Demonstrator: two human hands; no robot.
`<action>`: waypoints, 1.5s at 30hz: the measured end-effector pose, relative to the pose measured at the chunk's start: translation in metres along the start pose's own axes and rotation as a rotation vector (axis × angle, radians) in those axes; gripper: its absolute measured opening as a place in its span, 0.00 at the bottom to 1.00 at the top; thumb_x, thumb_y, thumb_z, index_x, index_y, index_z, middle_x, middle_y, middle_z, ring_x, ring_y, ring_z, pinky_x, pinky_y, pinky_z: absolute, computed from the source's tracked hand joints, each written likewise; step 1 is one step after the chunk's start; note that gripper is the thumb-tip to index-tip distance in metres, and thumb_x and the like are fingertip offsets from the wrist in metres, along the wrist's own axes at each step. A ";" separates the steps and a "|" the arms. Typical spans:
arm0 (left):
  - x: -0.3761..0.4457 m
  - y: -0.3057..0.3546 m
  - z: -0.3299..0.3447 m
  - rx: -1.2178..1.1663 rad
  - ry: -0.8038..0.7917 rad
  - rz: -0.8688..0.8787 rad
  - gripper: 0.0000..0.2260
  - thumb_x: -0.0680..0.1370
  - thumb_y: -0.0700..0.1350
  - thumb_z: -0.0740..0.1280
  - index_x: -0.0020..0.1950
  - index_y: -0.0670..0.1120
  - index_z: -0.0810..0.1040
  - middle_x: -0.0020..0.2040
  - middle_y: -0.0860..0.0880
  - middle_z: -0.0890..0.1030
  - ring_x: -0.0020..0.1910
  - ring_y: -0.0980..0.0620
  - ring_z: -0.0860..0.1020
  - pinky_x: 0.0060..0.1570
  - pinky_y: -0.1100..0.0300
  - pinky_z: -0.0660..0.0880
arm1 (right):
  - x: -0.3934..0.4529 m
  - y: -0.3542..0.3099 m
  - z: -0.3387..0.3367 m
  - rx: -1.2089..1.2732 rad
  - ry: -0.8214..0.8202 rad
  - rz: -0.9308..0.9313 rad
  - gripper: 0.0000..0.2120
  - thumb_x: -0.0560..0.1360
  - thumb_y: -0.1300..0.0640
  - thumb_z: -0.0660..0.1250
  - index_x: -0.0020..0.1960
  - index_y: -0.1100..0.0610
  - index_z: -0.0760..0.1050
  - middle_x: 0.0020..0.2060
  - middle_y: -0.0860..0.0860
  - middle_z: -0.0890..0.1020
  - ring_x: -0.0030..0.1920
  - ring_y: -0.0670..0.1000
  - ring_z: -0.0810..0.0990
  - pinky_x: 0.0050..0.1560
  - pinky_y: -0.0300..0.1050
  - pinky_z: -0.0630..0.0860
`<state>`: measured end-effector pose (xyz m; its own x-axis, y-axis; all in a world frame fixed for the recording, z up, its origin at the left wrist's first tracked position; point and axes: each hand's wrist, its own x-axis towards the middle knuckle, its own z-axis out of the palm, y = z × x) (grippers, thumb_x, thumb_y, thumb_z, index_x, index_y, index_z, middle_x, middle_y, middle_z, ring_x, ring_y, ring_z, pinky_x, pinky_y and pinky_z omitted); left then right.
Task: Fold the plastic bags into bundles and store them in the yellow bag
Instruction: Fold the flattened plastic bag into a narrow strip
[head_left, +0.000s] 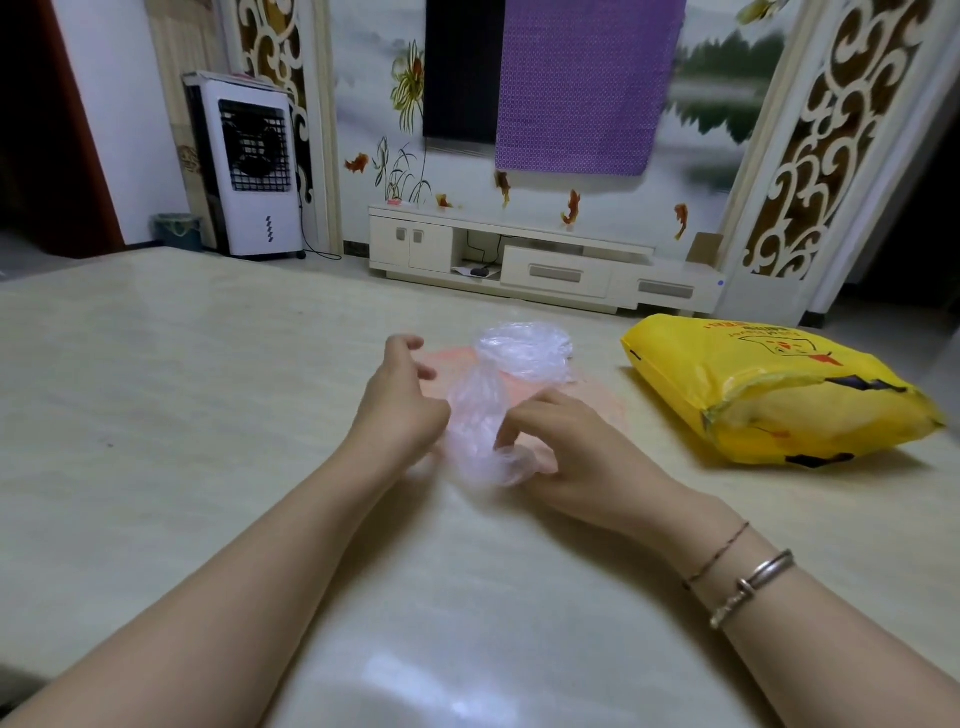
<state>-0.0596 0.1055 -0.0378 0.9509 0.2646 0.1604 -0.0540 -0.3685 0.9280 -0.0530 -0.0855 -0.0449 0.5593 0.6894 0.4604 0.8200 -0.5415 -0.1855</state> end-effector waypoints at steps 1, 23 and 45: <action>0.000 0.000 -0.002 0.093 0.039 0.105 0.26 0.72 0.32 0.63 0.68 0.49 0.65 0.56 0.51 0.72 0.49 0.50 0.76 0.45 0.52 0.79 | -0.001 0.000 -0.001 0.043 -0.016 0.036 0.09 0.68 0.62 0.63 0.47 0.55 0.77 0.43 0.46 0.79 0.47 0.49 0.72 0.48 0.46 0.70; 0.000 -0.004 -0.003 0.297 -0.268 -0.046 0.15 0.77 0.56 0.66 0.56 0.47 0.73 0.51 0.47 0.79 0.45 0.49 0.76 0.40 0.58 0.70 | 0.030 0.007 0.028 0.371 0.192 0.623 0.15 0.75 0.52 0.69 0.31 0.54 0.71 0.27 0.46 0.73 0.31 0.46 0.71 0.34 0.42 0.65; 0.007 -0.003 -0.004 -0.007 -0.217 -0.174 0.19 0.75 0.42 0.69 0.65 0.45 0.71 0.43 0.45 0.77 0.38 0.50 0.75 0.44 0.54 0.75 | 0.015 -0.012 0.023 0.025 -0.001 0.323 0.14 0.69 0.54 0.63 0.55 0.51 0.74 0.49 0.46 0.76 0.53 0.51 0.70 0.54 0.43 0.63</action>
<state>-0.0543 0.1119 -0.0384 0.9891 0.1262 -0.0763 0.1142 -0.3281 0.9377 -0.0513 -0.0579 -0.0562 0.7915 0.4840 0.3733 0.6024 -0.7207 -0.3430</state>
